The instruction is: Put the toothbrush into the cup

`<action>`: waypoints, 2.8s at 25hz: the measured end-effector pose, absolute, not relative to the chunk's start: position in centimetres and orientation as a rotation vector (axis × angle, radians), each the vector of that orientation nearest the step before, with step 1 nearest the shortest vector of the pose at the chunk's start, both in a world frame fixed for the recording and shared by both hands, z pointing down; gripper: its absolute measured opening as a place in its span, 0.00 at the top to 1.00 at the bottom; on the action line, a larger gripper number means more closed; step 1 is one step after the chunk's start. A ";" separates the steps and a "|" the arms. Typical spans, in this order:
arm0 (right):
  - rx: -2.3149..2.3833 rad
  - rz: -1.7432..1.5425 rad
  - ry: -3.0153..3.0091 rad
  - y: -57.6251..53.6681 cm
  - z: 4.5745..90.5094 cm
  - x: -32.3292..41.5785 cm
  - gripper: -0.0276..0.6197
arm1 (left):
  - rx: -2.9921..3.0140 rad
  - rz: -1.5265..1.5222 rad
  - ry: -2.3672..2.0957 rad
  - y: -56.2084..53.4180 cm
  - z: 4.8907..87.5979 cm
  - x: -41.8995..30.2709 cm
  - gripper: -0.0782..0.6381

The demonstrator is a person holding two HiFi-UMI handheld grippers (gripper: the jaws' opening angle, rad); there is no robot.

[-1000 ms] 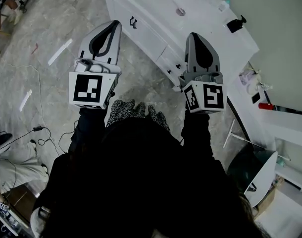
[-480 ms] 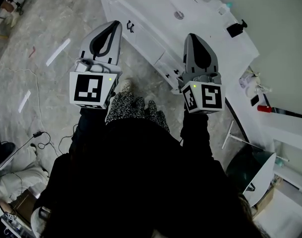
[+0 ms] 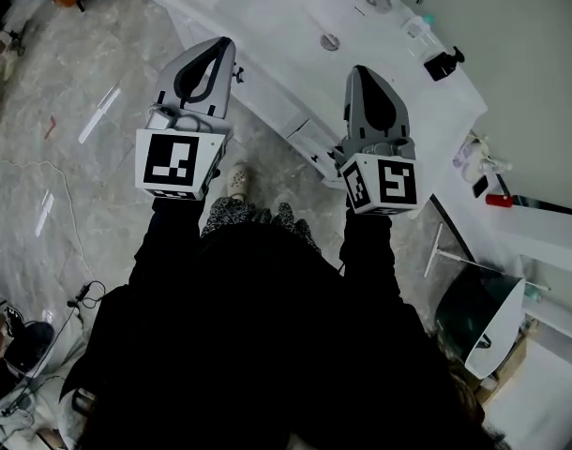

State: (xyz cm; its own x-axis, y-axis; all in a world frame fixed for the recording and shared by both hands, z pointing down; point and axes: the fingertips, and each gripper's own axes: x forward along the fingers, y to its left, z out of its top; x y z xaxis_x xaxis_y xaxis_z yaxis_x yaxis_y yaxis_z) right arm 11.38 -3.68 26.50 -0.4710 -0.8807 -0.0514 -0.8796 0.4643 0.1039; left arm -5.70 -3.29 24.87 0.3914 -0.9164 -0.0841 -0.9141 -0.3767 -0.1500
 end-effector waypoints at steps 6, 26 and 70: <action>1.669 -0.165 -2.641 -8.5 26.5 9.9 0.95 | -2.504 -0.024 1.604 -8.9 24.8 -7.8 0.88; 1.775 -0.141 -2.518 -18.9 27.6 7.2 0.95 | -2.625 -0.041 1.496 -20.2 26.2 -10.5 0.88; 1.293 0.048 -2.418 -36.3 42.5 11.8 0.94 | -2.681 -0.271 1.508 -34.1 32.3 -4.8 0.88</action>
